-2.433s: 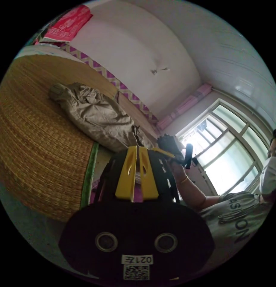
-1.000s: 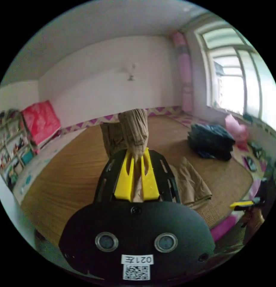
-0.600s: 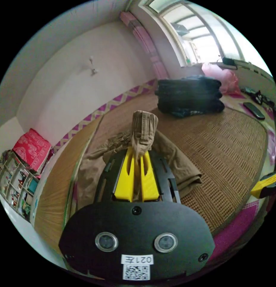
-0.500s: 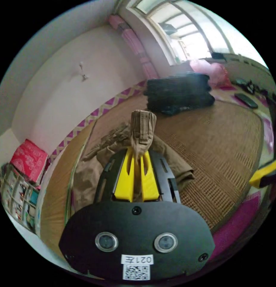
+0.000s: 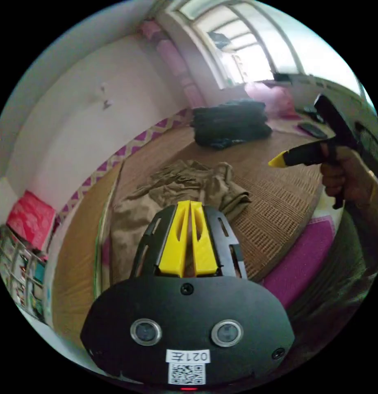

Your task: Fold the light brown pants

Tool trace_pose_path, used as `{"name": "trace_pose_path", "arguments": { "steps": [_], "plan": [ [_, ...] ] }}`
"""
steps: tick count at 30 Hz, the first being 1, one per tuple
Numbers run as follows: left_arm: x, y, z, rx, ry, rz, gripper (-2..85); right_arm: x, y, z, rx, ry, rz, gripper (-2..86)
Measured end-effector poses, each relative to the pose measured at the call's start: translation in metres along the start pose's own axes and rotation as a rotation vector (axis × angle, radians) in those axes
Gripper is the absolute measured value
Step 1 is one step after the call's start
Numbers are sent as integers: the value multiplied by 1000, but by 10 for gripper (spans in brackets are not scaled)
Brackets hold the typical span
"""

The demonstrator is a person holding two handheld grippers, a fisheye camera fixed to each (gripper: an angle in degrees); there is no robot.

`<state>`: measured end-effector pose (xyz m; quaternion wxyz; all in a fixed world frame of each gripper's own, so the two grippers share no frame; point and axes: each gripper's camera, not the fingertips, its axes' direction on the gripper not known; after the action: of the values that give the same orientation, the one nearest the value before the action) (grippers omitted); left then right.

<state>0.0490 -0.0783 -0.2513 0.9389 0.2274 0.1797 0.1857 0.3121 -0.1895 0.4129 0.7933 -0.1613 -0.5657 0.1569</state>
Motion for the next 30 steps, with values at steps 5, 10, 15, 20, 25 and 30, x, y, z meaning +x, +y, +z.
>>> {"name": "trace_pose_path", "arguments": {
  "steps": [5,10,15,20,25,30],
  "plan": [
    [-182,46,39,-254,-32,-241,111,38,-109,62,-59,95,111,140],
    [-317,103,119,-409,442,-524,187,91,-179,120,-231,130,251,175],
    [-364,124,178,-416,669,-610,211,94,-215,153,-389,-17,275,193],
    [-386,133,217,-413,851,-669,150,101,-228,180,-435,-49,324,138],
    [-415,162,239,-392,924,-786,70,117,-219,195,-399,-151,385,72],
    [-435,184,237,-310,1016,-854,29,104,-214,194,-353,-213,353,52]
  ]
}}
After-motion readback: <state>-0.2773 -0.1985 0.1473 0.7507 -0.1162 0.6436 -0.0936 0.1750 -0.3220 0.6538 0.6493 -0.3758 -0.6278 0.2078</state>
